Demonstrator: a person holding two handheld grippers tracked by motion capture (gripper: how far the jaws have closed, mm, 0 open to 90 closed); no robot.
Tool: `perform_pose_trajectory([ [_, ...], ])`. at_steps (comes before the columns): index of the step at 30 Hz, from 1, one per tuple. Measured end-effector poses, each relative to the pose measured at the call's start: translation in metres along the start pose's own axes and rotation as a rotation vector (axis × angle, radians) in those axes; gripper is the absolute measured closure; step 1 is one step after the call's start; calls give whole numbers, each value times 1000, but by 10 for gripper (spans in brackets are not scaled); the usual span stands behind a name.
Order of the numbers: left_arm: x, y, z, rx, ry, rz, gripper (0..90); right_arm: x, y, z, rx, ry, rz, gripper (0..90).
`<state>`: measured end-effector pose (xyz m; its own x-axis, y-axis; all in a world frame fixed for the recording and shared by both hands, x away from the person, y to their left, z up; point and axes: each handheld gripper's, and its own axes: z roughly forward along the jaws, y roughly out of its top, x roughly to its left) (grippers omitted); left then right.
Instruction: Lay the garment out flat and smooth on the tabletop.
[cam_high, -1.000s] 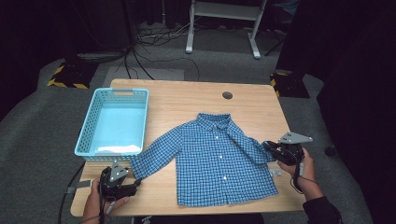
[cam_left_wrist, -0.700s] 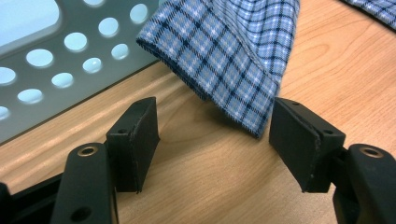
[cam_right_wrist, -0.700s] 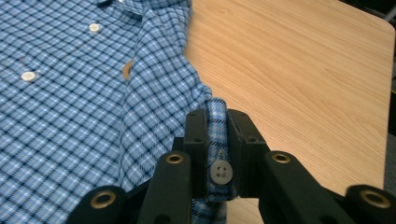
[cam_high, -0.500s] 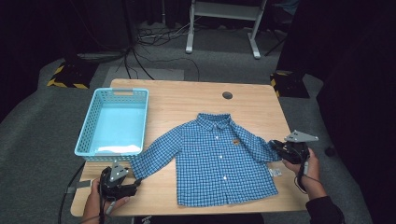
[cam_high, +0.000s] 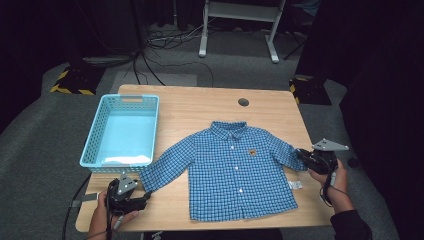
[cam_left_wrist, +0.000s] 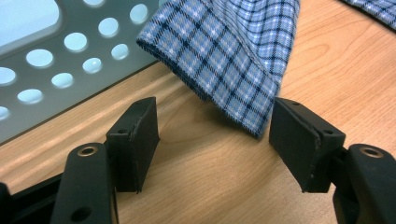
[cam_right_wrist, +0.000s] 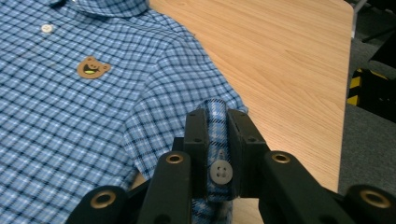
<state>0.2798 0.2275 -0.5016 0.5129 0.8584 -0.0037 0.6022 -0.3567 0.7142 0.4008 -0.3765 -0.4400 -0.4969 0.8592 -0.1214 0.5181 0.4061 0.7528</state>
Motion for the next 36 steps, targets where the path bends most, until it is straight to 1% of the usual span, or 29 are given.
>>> perform_pose_trajectory([
  [8,0,0,0,-1,0,0,329,-10,-5,1,9,-25,29,790],
  [21,0,0,0,0,0,-2,328,-27,-15,8,26,-62,85,788],
  [25,0,-1,-1,0,-2,-2,328,-32,-19,11,41,-70,103,787],
  [36,-1,-2,-2,0,-1,-5,329,-51,-33,15,72,-109,173,775],
])
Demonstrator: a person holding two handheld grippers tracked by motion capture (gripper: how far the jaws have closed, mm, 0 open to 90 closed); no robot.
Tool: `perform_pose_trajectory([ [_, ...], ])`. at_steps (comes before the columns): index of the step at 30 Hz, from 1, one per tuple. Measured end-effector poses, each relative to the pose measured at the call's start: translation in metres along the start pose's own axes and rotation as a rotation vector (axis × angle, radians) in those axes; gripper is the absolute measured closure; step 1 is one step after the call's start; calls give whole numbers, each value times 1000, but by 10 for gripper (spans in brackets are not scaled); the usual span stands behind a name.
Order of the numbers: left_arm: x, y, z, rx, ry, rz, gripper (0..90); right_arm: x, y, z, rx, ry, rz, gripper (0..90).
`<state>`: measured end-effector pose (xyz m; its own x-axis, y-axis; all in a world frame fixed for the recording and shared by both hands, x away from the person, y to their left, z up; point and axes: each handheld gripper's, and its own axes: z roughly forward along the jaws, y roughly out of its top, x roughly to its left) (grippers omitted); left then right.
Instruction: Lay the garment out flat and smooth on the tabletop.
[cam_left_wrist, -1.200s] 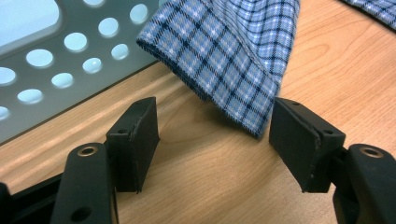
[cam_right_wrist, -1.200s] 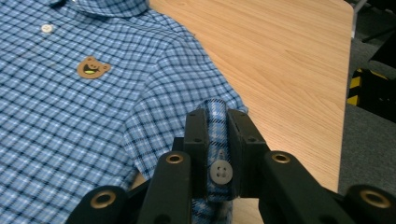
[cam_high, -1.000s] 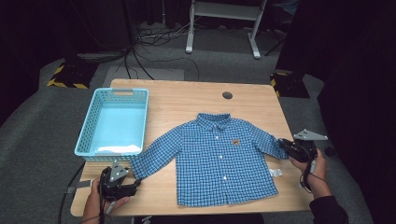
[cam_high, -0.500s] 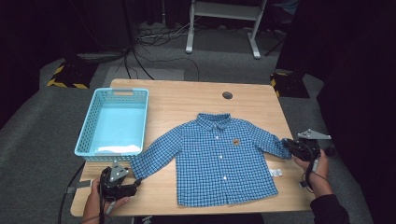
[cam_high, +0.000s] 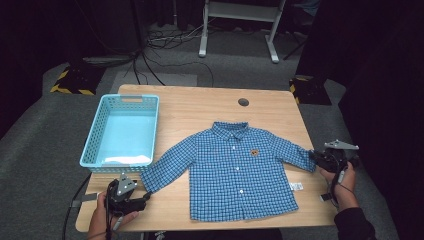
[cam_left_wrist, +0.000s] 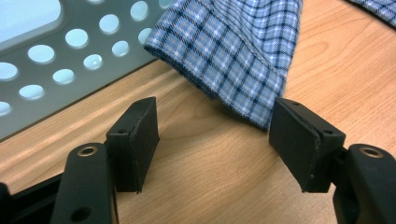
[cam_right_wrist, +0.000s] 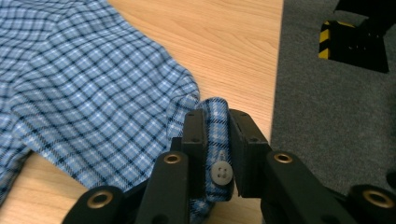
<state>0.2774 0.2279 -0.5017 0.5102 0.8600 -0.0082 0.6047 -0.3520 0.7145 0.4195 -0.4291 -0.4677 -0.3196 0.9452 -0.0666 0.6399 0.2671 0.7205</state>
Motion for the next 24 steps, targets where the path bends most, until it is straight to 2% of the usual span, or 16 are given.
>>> perform_pose_trajectory([
  [2,0,0,0,0,1,0,329,-2,-1,1,5,0,9,760],
  [8,0,0,0,0,0,-1,329,-10,-5,2,18,-41,27,703],
  [14,0,0,0,0,0,0,328,-18,-10,2,29,-54,53,667],
  [24,0,0,0,0,0,1,328,-23,-11,0,29,-92,73,533],
])
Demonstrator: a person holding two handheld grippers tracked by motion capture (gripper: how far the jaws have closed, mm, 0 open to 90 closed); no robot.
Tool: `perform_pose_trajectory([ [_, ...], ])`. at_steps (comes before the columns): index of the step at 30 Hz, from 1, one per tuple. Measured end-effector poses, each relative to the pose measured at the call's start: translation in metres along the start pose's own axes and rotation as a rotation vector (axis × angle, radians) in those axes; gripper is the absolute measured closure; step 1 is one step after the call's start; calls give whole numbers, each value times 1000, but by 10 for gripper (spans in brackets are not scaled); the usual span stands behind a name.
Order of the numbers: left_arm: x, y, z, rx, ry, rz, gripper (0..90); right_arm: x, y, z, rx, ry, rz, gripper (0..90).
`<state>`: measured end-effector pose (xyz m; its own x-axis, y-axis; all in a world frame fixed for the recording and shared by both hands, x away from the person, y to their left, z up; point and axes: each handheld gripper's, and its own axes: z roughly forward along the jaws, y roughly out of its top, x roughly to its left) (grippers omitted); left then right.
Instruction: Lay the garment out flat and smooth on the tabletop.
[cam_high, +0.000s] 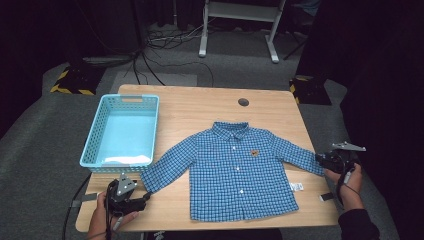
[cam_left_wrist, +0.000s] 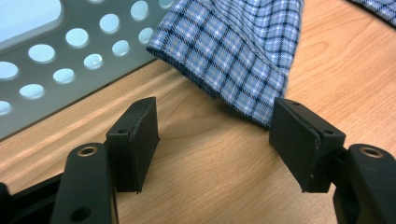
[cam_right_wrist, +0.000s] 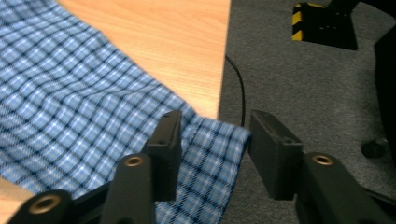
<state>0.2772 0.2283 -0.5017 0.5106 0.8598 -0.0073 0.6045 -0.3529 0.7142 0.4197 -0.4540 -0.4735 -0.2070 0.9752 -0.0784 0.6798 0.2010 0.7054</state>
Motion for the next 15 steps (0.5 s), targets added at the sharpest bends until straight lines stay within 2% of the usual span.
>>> perform_pose_trajectory([
  [7,0,0,0,0,0,0,328,-1,6,-10,-41,-4,16,445],
  [15,0,0,0,0,0,0,328,10,15,-18,-65,14,-14,350],
])
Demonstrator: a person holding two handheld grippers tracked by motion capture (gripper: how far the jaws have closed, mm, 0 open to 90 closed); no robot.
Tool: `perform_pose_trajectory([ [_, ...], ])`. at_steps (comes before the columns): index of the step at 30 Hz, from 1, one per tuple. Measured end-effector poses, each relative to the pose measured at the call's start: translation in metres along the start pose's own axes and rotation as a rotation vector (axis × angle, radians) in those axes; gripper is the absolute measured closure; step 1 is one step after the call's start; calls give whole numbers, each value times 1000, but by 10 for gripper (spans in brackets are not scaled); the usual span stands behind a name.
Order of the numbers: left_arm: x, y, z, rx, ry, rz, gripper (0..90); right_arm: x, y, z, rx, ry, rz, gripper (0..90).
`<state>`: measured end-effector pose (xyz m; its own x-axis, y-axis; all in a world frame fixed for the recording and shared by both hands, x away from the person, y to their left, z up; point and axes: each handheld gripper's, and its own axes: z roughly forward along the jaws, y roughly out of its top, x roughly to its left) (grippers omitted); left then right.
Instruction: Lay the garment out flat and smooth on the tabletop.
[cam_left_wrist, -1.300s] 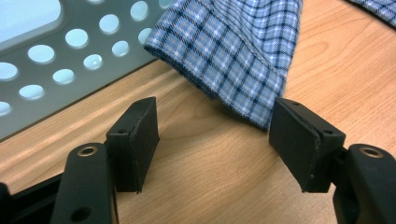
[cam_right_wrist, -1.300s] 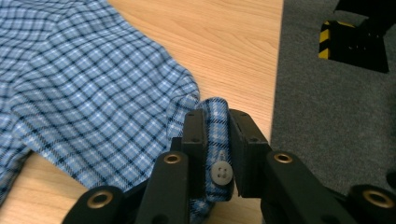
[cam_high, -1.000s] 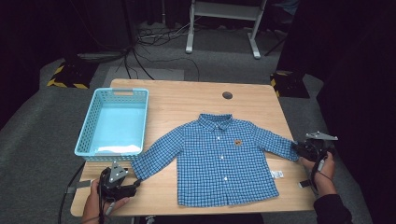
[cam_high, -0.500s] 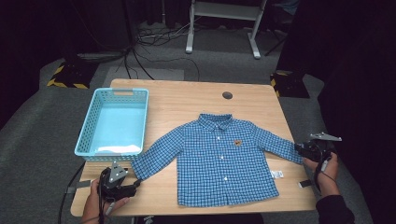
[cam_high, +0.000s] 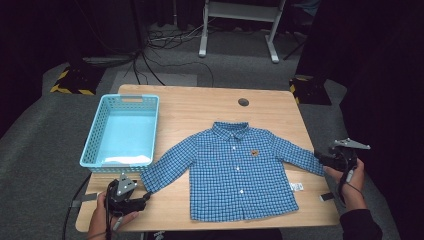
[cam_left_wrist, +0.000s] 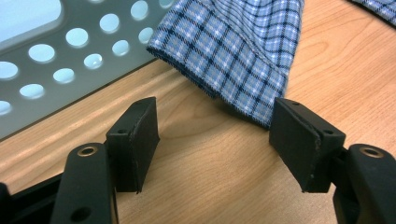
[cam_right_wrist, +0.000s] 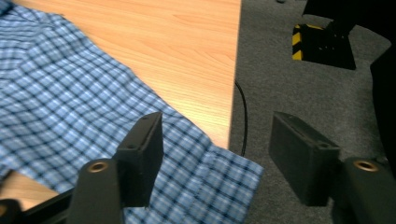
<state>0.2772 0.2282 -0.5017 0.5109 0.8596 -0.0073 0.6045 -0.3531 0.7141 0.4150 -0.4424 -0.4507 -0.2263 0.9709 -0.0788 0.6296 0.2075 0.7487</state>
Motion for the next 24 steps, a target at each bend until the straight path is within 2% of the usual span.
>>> perform_pose_trajectory([
  [6,0,0,0,0,0,0,328,13,5,-2,-7,34,-42,308],
  [24,0,0,0,-1,-1,-1,323,79,17,-12,-35,241,-240,218],
])
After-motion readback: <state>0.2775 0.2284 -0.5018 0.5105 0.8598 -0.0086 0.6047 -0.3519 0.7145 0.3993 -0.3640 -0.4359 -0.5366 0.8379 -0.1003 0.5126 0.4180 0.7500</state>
